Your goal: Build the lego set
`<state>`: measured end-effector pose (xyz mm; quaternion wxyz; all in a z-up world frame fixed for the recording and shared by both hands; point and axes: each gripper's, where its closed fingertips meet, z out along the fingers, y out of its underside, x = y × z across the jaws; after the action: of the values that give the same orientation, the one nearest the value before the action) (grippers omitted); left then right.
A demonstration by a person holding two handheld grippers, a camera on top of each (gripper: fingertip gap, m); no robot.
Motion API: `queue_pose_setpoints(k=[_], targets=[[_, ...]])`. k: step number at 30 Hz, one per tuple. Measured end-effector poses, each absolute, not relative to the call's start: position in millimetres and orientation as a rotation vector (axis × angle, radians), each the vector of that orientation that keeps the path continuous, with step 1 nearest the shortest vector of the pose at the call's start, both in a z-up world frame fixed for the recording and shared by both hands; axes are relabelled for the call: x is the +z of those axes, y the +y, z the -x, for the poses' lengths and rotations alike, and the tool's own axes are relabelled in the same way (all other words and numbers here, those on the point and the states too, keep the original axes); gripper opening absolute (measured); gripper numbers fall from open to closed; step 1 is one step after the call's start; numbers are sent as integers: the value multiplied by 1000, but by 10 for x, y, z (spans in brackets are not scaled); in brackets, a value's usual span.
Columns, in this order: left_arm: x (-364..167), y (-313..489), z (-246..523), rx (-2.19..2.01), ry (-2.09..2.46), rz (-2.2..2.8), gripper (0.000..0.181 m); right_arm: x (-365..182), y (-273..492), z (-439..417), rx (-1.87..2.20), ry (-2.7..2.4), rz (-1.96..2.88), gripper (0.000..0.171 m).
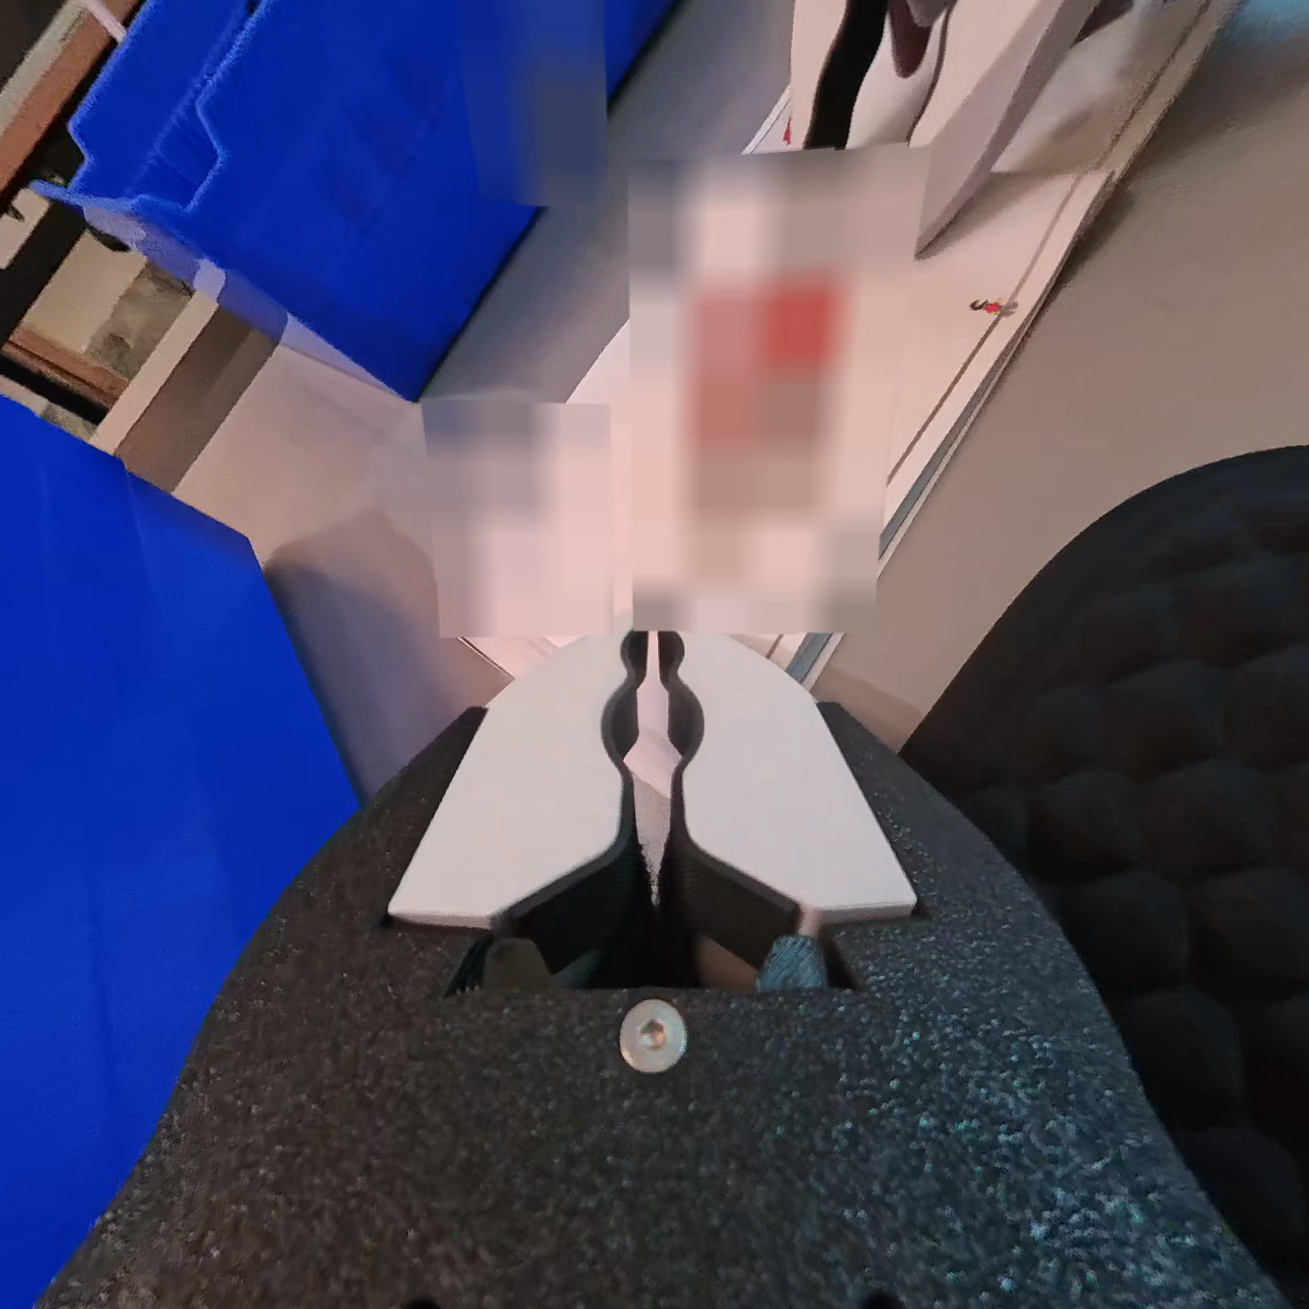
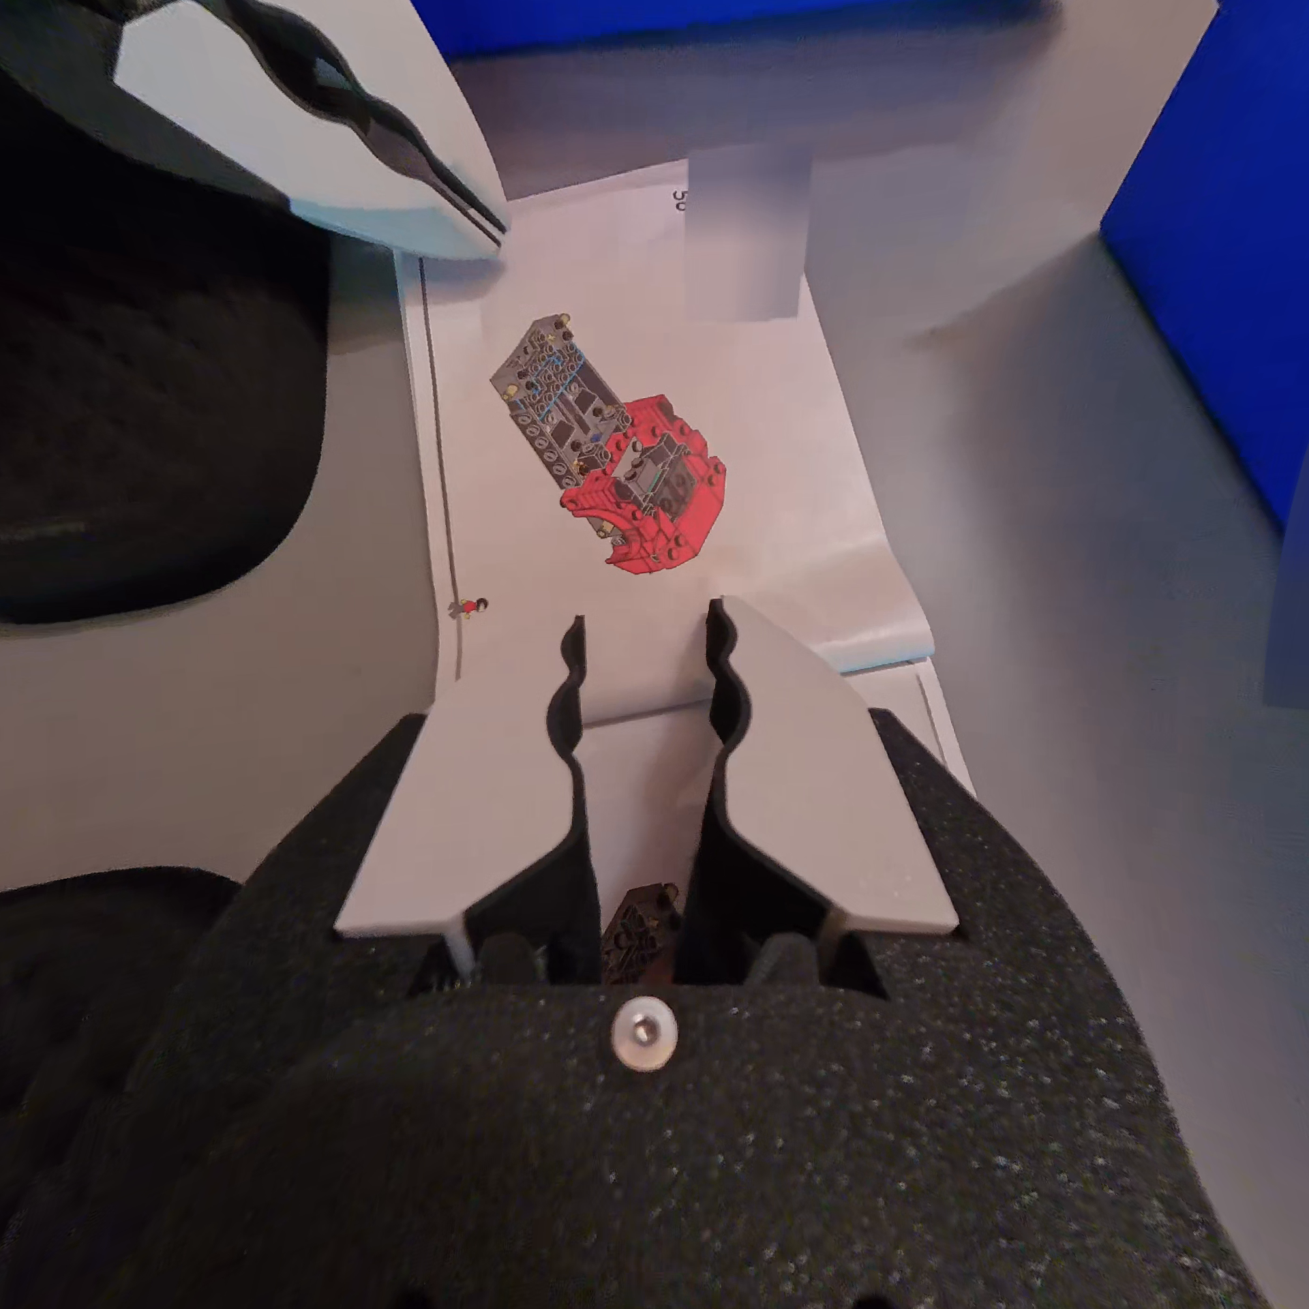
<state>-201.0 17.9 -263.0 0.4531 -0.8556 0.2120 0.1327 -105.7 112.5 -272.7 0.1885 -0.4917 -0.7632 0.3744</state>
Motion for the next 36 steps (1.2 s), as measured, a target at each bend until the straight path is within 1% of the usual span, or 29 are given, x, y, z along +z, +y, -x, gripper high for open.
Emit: queue_pose_setpoints(k=[13, 36], targets=[[-2617, 162, 1971, 348, 574, 2078, 0, -2715, 1089, 1043, 1039, -2159, 1348, 38], [-2607, 147, 1941, 355, 602, 2056, 0, -2701, 1082, 1052, 1053, -2157, 1359, 37]])
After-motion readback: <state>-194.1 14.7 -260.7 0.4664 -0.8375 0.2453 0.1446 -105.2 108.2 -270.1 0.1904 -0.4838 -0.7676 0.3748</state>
